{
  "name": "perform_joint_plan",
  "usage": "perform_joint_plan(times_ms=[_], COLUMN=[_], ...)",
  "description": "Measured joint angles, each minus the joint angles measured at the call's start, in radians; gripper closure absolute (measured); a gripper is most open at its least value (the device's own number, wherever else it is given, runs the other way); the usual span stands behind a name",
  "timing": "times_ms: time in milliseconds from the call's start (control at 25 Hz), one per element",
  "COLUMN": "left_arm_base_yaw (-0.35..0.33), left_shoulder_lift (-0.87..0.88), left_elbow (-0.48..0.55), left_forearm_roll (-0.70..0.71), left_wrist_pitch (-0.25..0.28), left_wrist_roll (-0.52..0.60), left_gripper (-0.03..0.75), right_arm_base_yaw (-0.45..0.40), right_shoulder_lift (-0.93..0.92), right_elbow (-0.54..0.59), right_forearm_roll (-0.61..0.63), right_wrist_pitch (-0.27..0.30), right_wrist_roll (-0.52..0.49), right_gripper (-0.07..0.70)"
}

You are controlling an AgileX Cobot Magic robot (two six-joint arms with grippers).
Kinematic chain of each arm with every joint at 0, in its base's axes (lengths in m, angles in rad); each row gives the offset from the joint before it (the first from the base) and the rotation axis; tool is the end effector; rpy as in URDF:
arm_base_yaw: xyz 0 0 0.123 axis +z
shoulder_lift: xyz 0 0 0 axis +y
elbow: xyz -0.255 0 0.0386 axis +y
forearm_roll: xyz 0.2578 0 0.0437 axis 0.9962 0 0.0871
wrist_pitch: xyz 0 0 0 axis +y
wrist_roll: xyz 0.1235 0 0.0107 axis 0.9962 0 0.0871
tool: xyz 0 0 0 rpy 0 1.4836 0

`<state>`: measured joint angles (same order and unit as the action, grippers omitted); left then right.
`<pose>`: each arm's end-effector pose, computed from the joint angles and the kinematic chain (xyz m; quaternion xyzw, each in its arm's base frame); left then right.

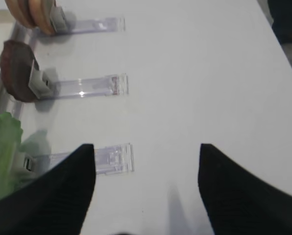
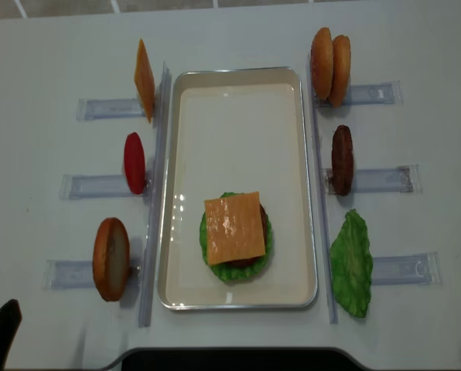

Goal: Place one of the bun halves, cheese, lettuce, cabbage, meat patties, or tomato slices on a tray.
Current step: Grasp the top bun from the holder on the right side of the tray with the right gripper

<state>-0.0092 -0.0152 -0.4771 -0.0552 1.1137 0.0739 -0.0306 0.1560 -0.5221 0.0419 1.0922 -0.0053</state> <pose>0.0575 -0.0067 0.2550 0.0378 0.8675 -0.0115 0.4958 0.0787 0.0022 0.2599 0.0116 0.8931 0.0129 0.4495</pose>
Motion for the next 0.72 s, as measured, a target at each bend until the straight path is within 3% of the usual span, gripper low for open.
perform_joint_plan(times_ms=[360,720], left_arm_base_yaw=[0.0,0.0], left_shoulder_lift=[0.0,0.0], left_elbow=[0.0,0.0], left_forearm_roll=[0.0,0.0], left_wrist_pitch=[0.0,0.0], left_wrist_roll=[0.0,0.0], left_gripper=[0.139,0.139], right_arm_base_yaw=[0.0,0.0], right_shoulder_lift=[0.418,0.805], right_elbow=[-0.082,-0.344], right_forearm_roll=[0.042,0.111], right_wrist_pitch=[-0.028,-0.017], right_wrist_roll=[-0.005,-0.046], right_gripper=[0.197,0.197])
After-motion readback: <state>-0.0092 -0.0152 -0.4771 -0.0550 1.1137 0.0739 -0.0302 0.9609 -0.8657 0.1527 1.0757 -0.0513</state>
